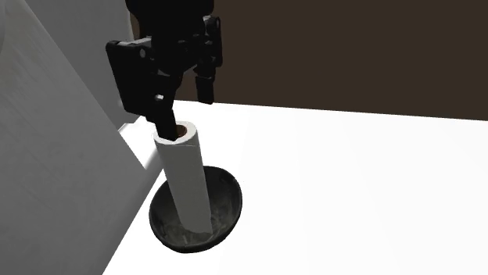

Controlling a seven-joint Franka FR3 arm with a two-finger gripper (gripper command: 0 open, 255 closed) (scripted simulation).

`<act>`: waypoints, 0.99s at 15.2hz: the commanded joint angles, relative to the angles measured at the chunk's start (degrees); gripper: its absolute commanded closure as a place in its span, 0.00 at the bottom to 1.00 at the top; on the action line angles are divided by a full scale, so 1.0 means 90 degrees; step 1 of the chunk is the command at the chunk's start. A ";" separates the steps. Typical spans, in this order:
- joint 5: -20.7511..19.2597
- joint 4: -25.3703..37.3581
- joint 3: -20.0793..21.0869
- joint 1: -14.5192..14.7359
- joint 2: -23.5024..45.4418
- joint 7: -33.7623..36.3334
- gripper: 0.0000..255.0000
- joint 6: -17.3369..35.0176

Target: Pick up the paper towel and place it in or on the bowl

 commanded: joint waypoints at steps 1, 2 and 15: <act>0.0000 0.0000 0.0000 0.0000 0.0000 0.0000 0.00 0.0000; 0.0000 0.0000 0.0000 0.0000 0.0000 0.0000 0.00 0.0000; -0.0002 0.0809 -0.0006 -0.0005 -0.0002 0.0002 0.00 -0.0810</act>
